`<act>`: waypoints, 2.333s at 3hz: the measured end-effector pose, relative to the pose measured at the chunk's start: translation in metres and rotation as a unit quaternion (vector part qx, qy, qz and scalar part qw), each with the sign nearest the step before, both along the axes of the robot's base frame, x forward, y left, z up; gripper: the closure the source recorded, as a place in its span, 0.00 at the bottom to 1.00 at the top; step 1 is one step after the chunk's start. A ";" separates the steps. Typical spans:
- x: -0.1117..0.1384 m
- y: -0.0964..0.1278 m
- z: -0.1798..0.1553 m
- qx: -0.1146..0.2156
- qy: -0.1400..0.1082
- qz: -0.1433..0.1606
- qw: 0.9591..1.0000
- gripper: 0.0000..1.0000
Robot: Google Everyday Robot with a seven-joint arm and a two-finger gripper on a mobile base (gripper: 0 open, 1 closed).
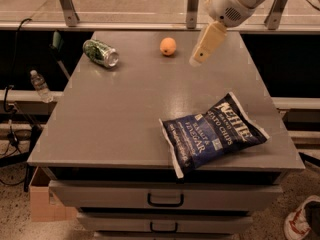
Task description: Pick orange
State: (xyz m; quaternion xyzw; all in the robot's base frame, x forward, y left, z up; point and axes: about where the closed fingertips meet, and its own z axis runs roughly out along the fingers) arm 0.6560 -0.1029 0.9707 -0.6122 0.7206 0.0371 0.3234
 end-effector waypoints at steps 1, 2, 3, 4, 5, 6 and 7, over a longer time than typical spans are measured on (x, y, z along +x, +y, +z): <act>0.024 0.023 -0.016 0.047 0.010 -0.020 0.999 0.00; 0.059 0.052 -0.046 0.105 0.025 -0.045 0.993 0.00; 0.096 0.061 -0.076 0.161 0.034 -0.086 0.983 0.00; 0.130 0.053 -0.097 0.210 0.034 -0.127 0.969 0.00; 0.157 0.048 -0.112 0.245 0.040 -0.152 0.957 0.00; 0.177 0.051 -0.119 0.280 0.045 -0.170 0.944 0.15; 0.189 0.052 -0.120 0.301 0.043 -0.182 0.935 0.38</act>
Offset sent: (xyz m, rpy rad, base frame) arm 0.1132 0.0853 -0.0853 0.3768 0.0734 -0.1714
